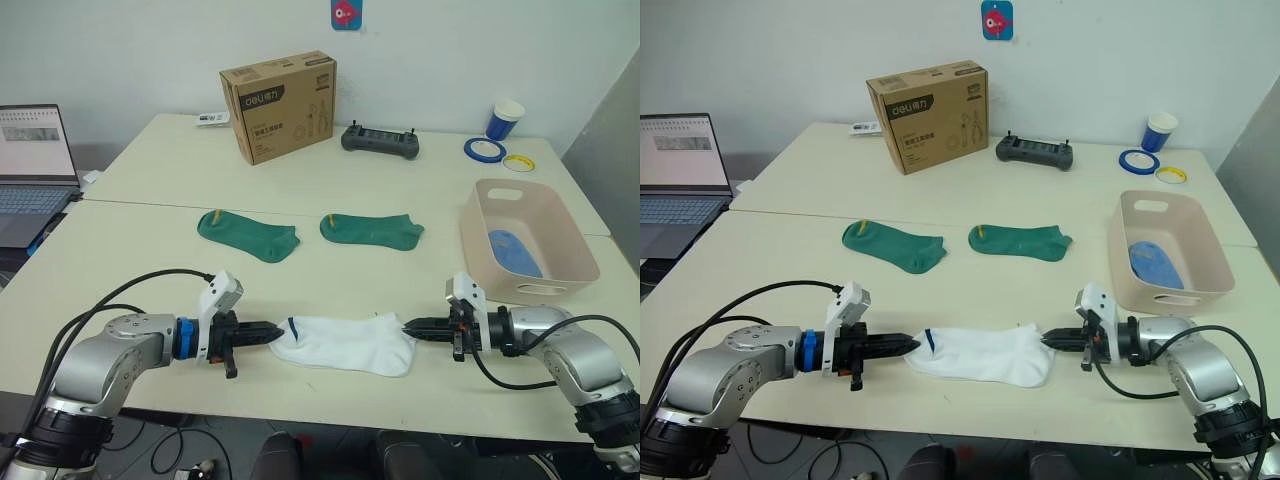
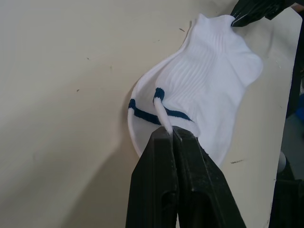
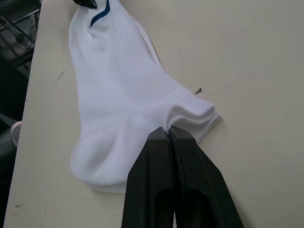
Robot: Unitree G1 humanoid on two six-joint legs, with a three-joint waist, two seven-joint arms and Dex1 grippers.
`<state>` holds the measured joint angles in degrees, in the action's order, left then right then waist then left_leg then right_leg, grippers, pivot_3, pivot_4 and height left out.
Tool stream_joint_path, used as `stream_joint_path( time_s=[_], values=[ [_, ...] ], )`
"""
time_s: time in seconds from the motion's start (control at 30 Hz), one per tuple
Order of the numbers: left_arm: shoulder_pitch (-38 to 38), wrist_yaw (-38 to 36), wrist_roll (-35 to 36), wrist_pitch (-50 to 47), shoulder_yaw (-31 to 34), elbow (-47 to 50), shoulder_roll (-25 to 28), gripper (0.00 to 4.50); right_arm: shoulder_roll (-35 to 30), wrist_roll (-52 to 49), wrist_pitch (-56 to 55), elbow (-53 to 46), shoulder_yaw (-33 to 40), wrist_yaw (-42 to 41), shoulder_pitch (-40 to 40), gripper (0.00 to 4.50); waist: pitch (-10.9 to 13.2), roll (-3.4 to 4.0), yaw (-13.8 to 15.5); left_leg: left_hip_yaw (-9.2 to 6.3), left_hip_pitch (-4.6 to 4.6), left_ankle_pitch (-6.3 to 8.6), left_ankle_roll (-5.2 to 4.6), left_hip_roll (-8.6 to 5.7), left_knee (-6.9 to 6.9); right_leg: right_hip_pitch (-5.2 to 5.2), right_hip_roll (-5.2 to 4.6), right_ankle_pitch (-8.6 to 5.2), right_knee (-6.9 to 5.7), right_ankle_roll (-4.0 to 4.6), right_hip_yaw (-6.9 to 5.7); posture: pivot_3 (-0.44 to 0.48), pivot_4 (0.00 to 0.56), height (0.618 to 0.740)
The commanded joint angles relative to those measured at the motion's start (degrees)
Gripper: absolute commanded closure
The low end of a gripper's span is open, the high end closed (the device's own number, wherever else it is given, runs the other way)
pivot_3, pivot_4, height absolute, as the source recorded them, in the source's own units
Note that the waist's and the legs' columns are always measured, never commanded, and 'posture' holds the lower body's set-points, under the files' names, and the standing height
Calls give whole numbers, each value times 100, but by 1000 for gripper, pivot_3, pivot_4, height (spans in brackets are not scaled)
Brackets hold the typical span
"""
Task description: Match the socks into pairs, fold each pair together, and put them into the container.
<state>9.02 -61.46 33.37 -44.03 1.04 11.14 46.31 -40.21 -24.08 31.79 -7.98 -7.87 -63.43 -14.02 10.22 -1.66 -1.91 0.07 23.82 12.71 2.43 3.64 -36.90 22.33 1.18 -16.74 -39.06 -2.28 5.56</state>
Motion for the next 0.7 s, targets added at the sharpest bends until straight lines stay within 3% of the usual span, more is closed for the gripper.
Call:
stream_joint_path(
  time_s=[0.03,0.27,0.43,0.53,0.63,0.7],
  values=[
    [33,-157,8,172,11,75,50,3862,-38,-143,-23,-201,249,21,45,3816,0,0,0,0,0,0,0,0,0,0,0,0,0,0,0,0,150,740],
    [184,-105,-47,341,388,-225,218,1591,-126,-352,3,-322,701,66,-148,1386,1,1,0,0,0,0,0,0,0,1,0,-1,0,2,0,0,150,740],
    [470,-383,-61,856,430,-29,195,1591,70,-431,-74,-984,427,119,-250,1386,1,1,1,-1,0,0,0,1,1,1,1,0,-1,0,-2,0,150,740],
    [619,-734,-536,1755,-47,87,117,1564,273,-17,-515,-1196,-112,146,-289,2013,2,1,4,0,2,0,0,1,5,0,1,-1,3,0,-2,0,150,740],
    [721,-935,-809,2261,-459,163,-27,2150,450,323,-896,-1049,-451,178,-315,3030,2,1,5,2,4,0,0,-1,7,1,0,-3,4,0,0,0,150,740],
    [758,-1041,-1041,2606,-695,88,-91,2784,515,556,-1145,-924,-650,169,-298,3766,1,1,6,4,4,0,0,-2,5,1,-1,-3,4,0,2,0,150,740]
  ],
)
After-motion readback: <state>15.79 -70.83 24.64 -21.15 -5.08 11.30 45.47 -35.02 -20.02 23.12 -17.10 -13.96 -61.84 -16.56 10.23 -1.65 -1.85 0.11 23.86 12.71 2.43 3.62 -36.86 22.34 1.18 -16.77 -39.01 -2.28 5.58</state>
